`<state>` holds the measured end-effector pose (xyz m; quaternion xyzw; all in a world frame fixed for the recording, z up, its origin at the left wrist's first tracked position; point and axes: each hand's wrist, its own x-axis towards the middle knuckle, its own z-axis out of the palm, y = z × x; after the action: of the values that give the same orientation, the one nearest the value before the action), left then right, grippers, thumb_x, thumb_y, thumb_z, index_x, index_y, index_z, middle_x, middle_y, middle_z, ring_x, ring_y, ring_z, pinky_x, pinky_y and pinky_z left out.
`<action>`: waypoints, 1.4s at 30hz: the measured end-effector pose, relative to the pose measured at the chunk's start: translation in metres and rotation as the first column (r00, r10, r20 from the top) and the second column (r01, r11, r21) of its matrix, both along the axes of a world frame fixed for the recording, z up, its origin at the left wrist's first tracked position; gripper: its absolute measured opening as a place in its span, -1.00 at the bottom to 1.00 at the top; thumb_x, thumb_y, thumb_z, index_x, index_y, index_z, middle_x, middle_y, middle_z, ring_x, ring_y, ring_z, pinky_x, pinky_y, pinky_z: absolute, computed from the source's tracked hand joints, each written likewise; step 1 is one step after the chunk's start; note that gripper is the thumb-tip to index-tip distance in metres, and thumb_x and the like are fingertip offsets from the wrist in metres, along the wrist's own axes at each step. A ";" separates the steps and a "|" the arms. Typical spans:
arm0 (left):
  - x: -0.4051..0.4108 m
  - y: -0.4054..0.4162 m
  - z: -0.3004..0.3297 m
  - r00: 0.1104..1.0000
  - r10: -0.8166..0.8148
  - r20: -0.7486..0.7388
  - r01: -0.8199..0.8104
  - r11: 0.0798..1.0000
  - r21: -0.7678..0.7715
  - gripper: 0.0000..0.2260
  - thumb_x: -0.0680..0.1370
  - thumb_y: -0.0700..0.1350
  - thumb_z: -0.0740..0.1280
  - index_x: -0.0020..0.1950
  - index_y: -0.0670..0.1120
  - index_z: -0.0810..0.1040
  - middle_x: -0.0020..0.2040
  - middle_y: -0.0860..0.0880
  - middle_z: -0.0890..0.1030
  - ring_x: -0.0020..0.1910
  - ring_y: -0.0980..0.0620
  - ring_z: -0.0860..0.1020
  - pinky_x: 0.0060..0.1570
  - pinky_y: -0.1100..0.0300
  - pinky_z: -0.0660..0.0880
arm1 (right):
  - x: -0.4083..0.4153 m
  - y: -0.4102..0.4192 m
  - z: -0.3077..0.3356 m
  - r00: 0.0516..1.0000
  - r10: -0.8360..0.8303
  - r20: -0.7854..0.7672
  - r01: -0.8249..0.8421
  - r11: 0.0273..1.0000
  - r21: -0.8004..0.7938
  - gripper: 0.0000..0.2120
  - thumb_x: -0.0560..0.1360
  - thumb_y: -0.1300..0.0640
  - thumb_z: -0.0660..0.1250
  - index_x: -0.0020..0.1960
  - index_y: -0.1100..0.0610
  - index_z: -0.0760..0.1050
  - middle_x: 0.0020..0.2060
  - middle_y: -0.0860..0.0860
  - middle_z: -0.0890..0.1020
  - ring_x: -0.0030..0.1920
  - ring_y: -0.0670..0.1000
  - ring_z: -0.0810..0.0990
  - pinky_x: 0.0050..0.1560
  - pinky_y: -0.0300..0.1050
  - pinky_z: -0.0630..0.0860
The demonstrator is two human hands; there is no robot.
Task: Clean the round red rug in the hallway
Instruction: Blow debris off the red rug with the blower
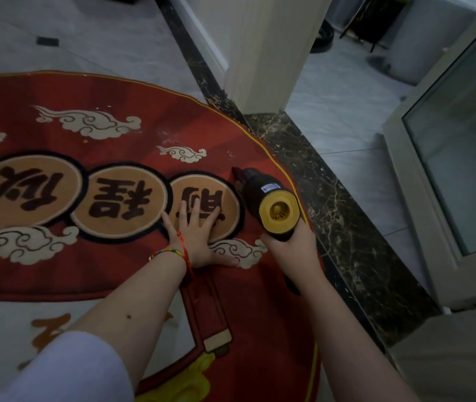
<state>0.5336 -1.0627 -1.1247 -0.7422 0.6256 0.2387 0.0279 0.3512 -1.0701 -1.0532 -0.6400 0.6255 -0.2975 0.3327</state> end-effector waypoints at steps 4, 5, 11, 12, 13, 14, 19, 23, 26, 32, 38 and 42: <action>0.001 -0.001 0.000 1.000 -0.005 -0.004 0.005 1.000 0.011 0.12 0.14 0.60 0.19 0.51 0.21 -0.29 0.51 -0.06 -0.41 0.46 -0.18 -0.42 0.30 -0.41 -0.36 | -0.013 0.016 -0.001 0.999 0.029 -0.019 -0.030 0.999 -0.017 -0.64 0.33 0.17 0.51 0.00 -0.08 0.44 -0.20 -0.25 0.52 -0.15 -0.19 0.50 -0.20 -0.33 0.39; 0.001 -0.001 0.000 1.000 -0.004 -0.006 0.004 1.000 0.011 0.13 0.14 0.60 0.19 0.51 0.21 -0.29 0.51 -0.06 -0.41 0.46 -0.18 -0.43 0.30 -0.41 -0.35 | -0.014 0.016 -0.002 0.999 0.028 -0.017 -0.029 0.999 -0.017 -0.64 0.33 0.17 0.51 0.00 -0.08 0.44 -0.21 -0.27 0.51 -0.16 -0.20 0.50 -0.21 -0.35 0.38; 0.007 -0.006 0.000 0.999 0.030 -0.023 -0.031 0.999 -0.036 0.08 0.17 0.57 0.22 0.53 0.22 -0.22 0.54 -0.04 -0.34 0.49 -0.14 -0.37 0.33 -0.39 -0.33 | 0.021 -0.023 -0.003 1.000 0.006 0.005 -0.006 1.000 -0.011 -0.66 0.31 0.09 0.44 0.08 0.01 0.54 -0.08 -0.05 0.64 -0.03 -0.02 0.60 -0.08 -0.14 0.50; 0.011 -0.008 0.000 0.998 0.052 -0.030 -0.054 0.997 -0.049 0.07 0.19 0.56 0.22 0.53 0.21 -0.21 0.54 -0.05 -0.31 0.50 -0.13 -0.35 0.34 -0.38 -0.31 | 0.024 -0.028 -0.003 1.000 0.006 0.005 -0.005 1.000 -0.011 -0.65 0.31 0.08 0.43 0.09 0.01 0.54 -0.07 -0.05 0.64 -0.02 -0.01 0.60 -0.07 -0.13 0.50; 0.015 -0.012 0.001 0.997 0.074 -0.034 -0.076 0.996 -0.051 0.07 0.20 0.56 0.22 0.54 0.20 -0.21 0.55 -0.05 -0.30 0.50 -0.13 -0.33 0.35 -0.38 -0.30 | 0.026 -0.031 -0.003 1.000 0.008 0.001 -0.008 1.000 -0.010 -0.65 0.31 0.08 0.43 0.09 0.01 0.53 -0.08 -0.05 0.64 -0.03 -0.01 0.60 -0.07 -0.13 0.50; 0.019 -0.014 0.003 0.995 0.091 -0.033 -0.092 0.995 -0.041 0.08 0.19 0.56 0.23 0.54 0.19 -0.21 0.55 -0.05 -0.30 0.50 -0.14 -0.33 0.35 -0.38 -0.29 | 0.025 -0.031 -0.003 1.000 0.011 -0.005 -0.011 1.000 -0.008 -0.65 0.31 0.08 0.43 0.09 0.02 0.53 -0.08 -0.04 0.64 -0.03 0.00 0.60 -0.09 -0.13 0.49; 0.026 -0.029 0.009 0.995 0.095 -0.021 -0.094 0.995 0.032 0.16 0.11 0.57 0.26 0.52 0.21 -0.26 0.53 -0.07 -0.35 0.48 -0.18 -0.38 0.33 -0.40 -0.30 | 0.022 -0.035 -0.007 1.000 0.020 -0.021 -0.021 1.000 -0.005 -0.64 0.31 0.08 0.44 0.10 0.01 0.53 -0.07 -0.04 0.64 -0.04 -0.02 0.59 -0.09 -0.12 0.51; 0.028 -0.032 0.005 0.995 0.092 -0.030 -0.091 0.994 0.054 0.22 0.01 0.59 0.20 0.51 0.22 -0.30 0.51 -0.07 -0.39 0.46 -0.17 -0.42 0.32 -0.40 -0.31 | 0.032 -0.055 -0.001 0.998 0.059 0.001 -0.059 0.998 0.002 -0.71 0.32 0.12 0.42 0.03 0.04 0.53 -0.12 -0.04 0.63 -0.06 0.01 0.60 -0.17 -0.19 0.42; 0.028 -0.032 0.005 0.996 0.081 -0.025 -0.079 0.995 0.063 0.20 0.07 0.58 0.25 0.50 0.22 -0.32 0.51 -0.08 -0.40 0.45 -0.18 -0.43 0.32 -0.41 -0.31 | 0.024 -0.048 0.007 0.997 0.077 -0.018 -0.077 0.997 0.003 -0.78 0.34 0.13 0.43 -0.08 -0.07 0.48 -0.20 -0.16 0.57 -0.16 -0.12 0.55 -0.25 -0.27 0.39; 0.028 -0.032 0.003 0.997 0.080 -0.016 -0.079 0.996 0.051 0.21 0.07 0.58 0.27 0.51 0.21 -0.32 0.51 -0.07 -0.40 0.45 -0.17 -0.44 0.32 -0.41 -0.30 | 0.021 -0.042 0.015 0.994 0.092 -0.058 -0.094 0.995 -0.023 -0.76 0.32 0.12 0.44 -0.15 -0.12 0.42 -0.24 -0.15 0.54 -0.15 -0.05 0.53 -0.28 -0.24 0.38; 0.023 -0.028 0.004 0.999 0.042 0.015 -0.043 0.997 0.061 0.19 0.11 0.58 0.27 0.49 0.21 -0.35 0.50 -0.08 -0.42 0.44 -0.18 -0.45 0.30 -0.43 -0.30 | 0.027 -0.046 0.017 0.998 0.030 -0.049 -0.030 1.000 -0.001 -0.69 0.32 0.09 0.43 0.04 -0.04 0.47 -0.07 -0.03 0.61 -0.02 0.03 0.57 -0.11 -0.14 0.43; 0.014 -0.022 0.005 0.999 -0.050 0.009 0.049 0.995 0.086 0.19 0.10 0.57 0.29 0.48 0.24 -0.36 0.49 -0.07 -0.44 0.40 -0.22 -0.51 0.25 -0.45 -0.39 | 0.001 -0.007 0.016 0.998 0.011 -0.056 -0.011 1.000 -0.007 -0.72 0.31 0.17 0.44 -0.06 -0.06 0.45 -0.20 -0.11 0.58 -0.14 -0.03 0.56 -0.27 -0.20 0.39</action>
<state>0.5473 -1.0845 -1.1200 -0.7258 0.6329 0.2607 0.0691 0.3518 -1.0770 -1.0376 -0.6528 0.6299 -0.2799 0.3142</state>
